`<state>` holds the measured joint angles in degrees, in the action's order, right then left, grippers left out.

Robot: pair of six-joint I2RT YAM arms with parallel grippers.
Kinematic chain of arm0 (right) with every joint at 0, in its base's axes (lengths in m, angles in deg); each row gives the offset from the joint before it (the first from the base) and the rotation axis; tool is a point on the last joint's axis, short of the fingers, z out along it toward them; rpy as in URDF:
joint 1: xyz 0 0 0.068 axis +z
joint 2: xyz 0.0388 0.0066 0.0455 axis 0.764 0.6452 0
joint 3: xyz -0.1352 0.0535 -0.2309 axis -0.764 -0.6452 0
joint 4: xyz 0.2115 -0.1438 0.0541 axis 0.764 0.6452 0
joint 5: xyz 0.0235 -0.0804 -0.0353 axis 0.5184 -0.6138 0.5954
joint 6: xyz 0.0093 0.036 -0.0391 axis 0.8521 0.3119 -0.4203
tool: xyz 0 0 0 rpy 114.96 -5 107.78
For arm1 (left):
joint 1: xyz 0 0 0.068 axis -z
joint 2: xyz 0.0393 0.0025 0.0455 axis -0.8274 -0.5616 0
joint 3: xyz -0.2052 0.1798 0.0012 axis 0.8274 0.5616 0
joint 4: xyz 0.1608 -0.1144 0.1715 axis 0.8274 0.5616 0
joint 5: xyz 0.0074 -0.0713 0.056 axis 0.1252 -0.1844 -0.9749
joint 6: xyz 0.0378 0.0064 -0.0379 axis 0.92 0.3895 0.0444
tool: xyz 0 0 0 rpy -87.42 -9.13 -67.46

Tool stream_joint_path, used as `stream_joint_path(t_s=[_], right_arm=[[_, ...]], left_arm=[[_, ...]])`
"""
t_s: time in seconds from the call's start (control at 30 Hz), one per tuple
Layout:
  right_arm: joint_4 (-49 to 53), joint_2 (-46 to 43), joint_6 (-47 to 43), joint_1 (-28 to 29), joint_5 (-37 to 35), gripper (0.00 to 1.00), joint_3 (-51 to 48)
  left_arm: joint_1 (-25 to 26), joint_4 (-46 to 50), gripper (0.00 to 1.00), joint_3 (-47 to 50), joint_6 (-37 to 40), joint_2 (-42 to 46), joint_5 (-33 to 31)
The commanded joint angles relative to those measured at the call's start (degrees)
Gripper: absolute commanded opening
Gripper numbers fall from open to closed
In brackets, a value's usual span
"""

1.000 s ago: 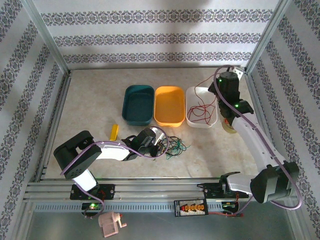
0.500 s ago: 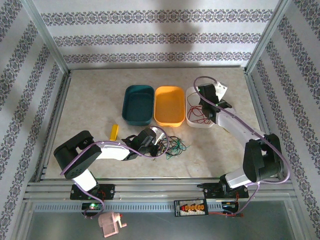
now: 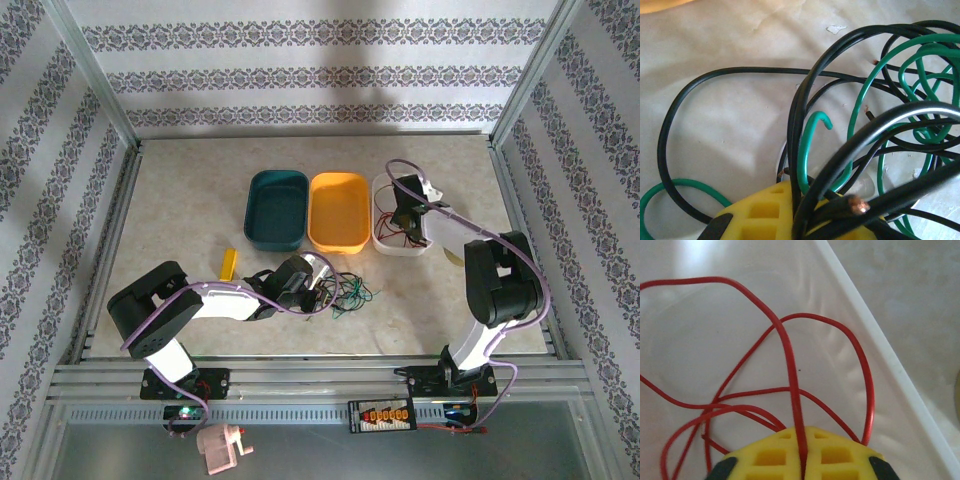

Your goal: Untangle the cables

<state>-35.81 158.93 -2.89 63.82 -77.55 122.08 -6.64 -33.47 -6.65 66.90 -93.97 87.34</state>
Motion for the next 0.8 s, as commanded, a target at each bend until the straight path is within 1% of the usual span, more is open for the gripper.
stream_joint_path(t_s=[0.0,0.03,0.07,0.17,0.3,0.43,0.5,0.6,0.63,0.77], right_arm=[[-0.95,-3.80,0.90,-0.26,1.60,0.24,0.18],[-1.14,-5.30,0.56,-0.12,1.43,0.30,0.04],[-1.45,-6.60,0.20,-0.16,1.39,0.32,-0.12],[-1.45,-11.38,-1.02,-0.01,0.91,0.37,-1.15],[-1.22,-19.00,-4.09,0.79,-0.32,0.41,-3.65],[0.62,-27.65,-9.45,2.92,0.57,0.42,-7.18],[0.72,-31.64,-12.92,4.91,3.98,0.43,-9.95],[2.27,-35.63,-16.46,8.79,13.27,0.43,-14.11],[2.56,-36.58,-17.33,10.23,16.97,0.43,-15.64],[2.09,-37.17,-17.93,15.20,27.44,0.43,-20.71]], left_arm=[[0.12,8.18,0.00,0.71,1.41,-0.70,-4.27],[0.03,8.22,0.00,0.70,1.59,-0.60,-4.44],[0.12,8.21,0.00,0.66,1.68,-0.51,-4.53],[0.12,7.75,0.00,0.75,1.77,-0.09,-4.96],[0.12,6.28,0.00,1.25,1.30,0.50,-5.59],[0.12,4.65,0.00,1.96,0.56,1.32,-5.59],[0.12,4.28,0.00,2.06,0.45,1.58,-5.48],[0.12,4.09,0.00,2.01,0.50,1.61,-5.41],[0.12,4.09,0.00,1.93,0.63,1.60,-5.41],[0.12,4.09,0.00,1.41,0.96,1.08,-5.13]])
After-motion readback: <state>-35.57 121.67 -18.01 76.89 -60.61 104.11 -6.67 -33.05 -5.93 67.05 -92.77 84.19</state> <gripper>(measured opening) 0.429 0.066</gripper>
